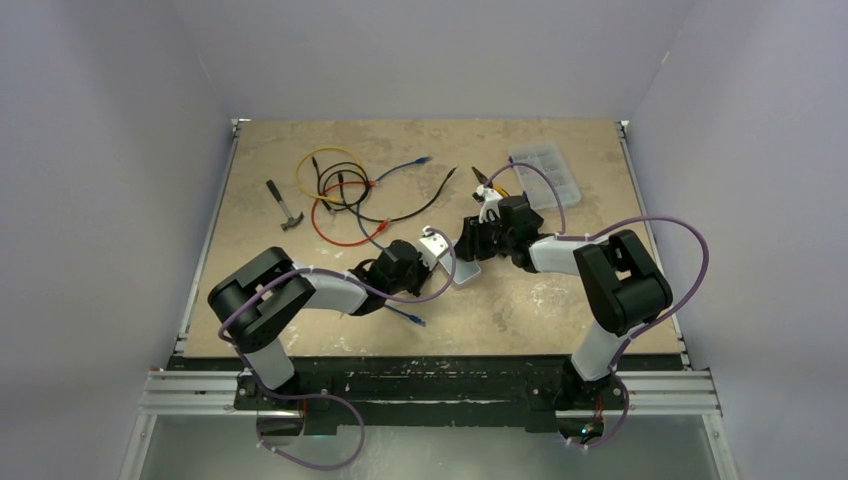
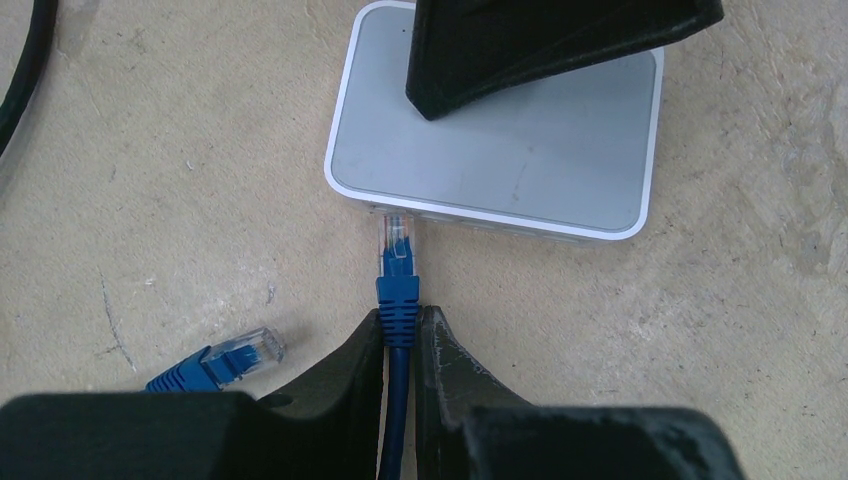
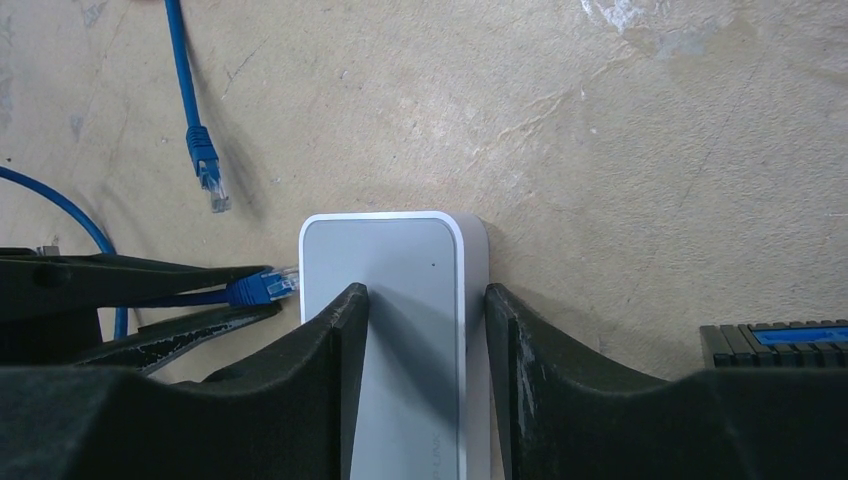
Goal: Insert the plug into the switch port
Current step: Insert the connector into the switch port.
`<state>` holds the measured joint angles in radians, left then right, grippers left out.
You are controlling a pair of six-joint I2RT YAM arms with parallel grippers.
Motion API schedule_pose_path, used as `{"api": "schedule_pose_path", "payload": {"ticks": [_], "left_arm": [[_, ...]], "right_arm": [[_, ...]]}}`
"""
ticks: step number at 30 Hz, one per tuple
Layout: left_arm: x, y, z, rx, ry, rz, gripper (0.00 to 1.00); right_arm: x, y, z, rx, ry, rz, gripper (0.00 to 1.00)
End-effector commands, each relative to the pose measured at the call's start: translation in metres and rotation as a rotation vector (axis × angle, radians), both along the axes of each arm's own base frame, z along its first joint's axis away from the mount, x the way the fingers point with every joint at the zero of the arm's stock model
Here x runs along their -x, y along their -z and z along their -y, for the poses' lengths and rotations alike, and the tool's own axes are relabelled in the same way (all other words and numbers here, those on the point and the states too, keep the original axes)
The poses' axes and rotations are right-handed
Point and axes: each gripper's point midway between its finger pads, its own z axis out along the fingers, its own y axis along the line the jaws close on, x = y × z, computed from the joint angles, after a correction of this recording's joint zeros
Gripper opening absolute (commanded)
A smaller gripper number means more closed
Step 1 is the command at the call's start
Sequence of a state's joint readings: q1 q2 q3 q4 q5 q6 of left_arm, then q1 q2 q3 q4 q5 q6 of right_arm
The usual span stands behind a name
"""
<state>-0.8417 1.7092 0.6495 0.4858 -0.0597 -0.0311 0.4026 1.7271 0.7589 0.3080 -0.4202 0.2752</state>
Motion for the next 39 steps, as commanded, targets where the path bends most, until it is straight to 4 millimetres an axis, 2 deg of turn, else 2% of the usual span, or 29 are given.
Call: {"api": "schedule_pose_path", "payload": {"ticks": [1,10,15,25,29,36,39], "left_arm": [[-0.006,0.009,-0.003,-0.053,0.020,0.016,0.00],[-0.007,0.016,-0.001,-0.110,0.103,0.068,0.00],[-0.006,0.027,-0.001,-0.101,0.072,0.022,0.00],[0.015,0.048,-0.010,-0.069,0.011,-0.113,0.00],[0.016,0.045,-0.011,-0.061,0.005,-0.112,0.00],[0.015,0.033,-0.012,-0.037,0.000,-0.085,0.00],[0.015,0.027,-0.012,-0.014,-0.002,-0.073,0.00]], "right_arm": [[0.004,0.007,-0.002,0.018,-0.045,-0.013,0.46],[0.011,0.008,-0.009,-0.003,-0.116,-0.016,0.43],[0.013,0.008,-0.013,-0.003,-0.135,-0.017,0.43],[0.014,0.004,-0.014,-0.020,-0.136,-0.013,0.43],[0.006,-0.010,-0.008,0.001,-0.089,0.041,0.58],[0.002,-0.033,0.004,0.054,-0.009,0.116,0.95],[0.006,-0.037,0.003,0.111,0.013,0.131,0.99]]}}
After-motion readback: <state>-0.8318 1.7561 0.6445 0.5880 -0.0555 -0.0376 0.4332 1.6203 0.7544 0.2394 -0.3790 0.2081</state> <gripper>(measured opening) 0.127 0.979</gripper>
